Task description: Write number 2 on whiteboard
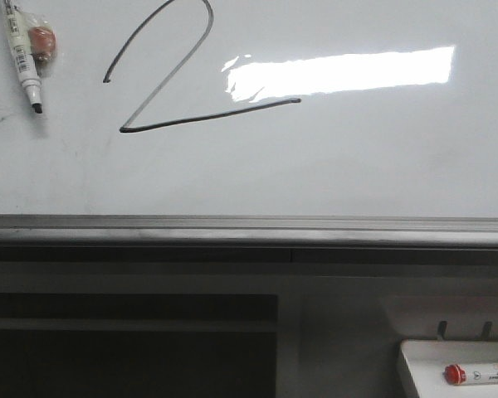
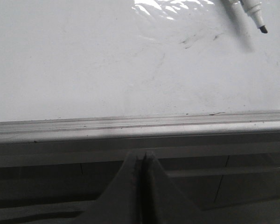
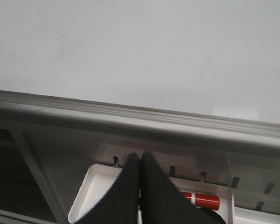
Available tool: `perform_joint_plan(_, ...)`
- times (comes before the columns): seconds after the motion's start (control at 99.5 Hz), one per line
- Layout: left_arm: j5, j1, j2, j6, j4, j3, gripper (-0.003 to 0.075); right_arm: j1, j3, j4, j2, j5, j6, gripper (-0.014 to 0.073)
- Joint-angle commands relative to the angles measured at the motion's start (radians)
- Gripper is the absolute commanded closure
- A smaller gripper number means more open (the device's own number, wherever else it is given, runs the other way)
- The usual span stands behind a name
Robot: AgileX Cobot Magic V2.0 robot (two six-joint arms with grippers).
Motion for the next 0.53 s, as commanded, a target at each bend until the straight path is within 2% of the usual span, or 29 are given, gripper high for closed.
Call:
perform_joint_plan(0.0, -0.069, 0.001, -0.024, -0.004, -0.009, 0.01, 0.0741, -0.005, 0.025, -0.011, -0.018, -0.011, -0.001, 0.0664)
perform_joint_plan(0.522, -0.069, 0.001, -0.024, -0.004, -0.009, 0.01, 0.0741, -0.005, 0.025, -0.011, -0.026, -0.02, -0.001, 0.0664)
